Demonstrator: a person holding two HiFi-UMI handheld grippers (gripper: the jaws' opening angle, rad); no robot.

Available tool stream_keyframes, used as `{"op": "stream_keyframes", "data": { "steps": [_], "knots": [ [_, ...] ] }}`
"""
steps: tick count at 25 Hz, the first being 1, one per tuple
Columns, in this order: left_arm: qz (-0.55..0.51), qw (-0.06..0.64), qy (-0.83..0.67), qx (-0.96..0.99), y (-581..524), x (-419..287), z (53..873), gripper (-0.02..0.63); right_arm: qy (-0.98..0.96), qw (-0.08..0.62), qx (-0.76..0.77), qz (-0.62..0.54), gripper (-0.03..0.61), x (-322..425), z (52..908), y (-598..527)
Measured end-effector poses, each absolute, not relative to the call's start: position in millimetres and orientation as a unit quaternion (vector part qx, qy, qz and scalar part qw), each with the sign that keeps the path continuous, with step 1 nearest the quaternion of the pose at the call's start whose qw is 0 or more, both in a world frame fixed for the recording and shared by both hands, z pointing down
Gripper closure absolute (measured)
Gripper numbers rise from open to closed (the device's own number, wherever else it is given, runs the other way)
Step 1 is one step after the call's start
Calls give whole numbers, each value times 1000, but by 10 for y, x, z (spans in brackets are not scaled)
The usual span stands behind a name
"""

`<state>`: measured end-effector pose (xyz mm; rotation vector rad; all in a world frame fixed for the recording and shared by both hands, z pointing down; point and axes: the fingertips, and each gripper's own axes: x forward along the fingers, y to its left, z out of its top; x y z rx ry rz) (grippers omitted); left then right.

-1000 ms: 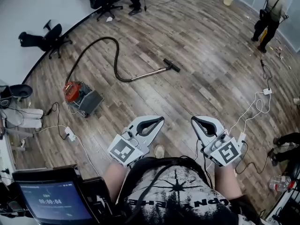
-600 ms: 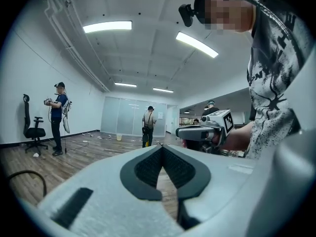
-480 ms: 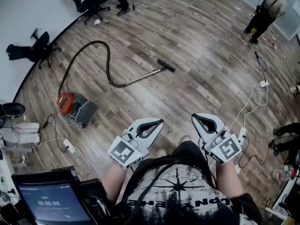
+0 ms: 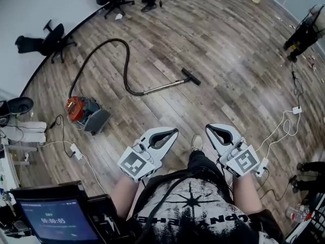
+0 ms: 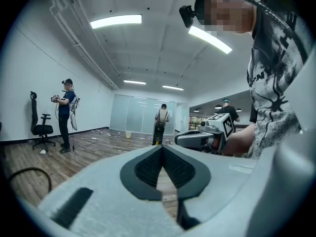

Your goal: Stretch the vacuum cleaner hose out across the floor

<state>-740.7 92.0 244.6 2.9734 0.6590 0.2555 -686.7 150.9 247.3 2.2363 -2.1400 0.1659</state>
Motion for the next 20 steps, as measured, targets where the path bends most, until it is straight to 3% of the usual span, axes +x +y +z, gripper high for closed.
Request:
{"op": "stream_keyframes", "data": {
  "steps": [9, 20],
  "knots": [
    [75, 51, 137, 986, 586, -6180, 2261, 614, -764, 27, 644, -16, 571, -5805, 2072, 1086],
    [79, 52, 97, 991, 508, -5395, 2357, 614, -783, 26, 619, 55, 571, -4873, 2505, 1075]
  ]
}}
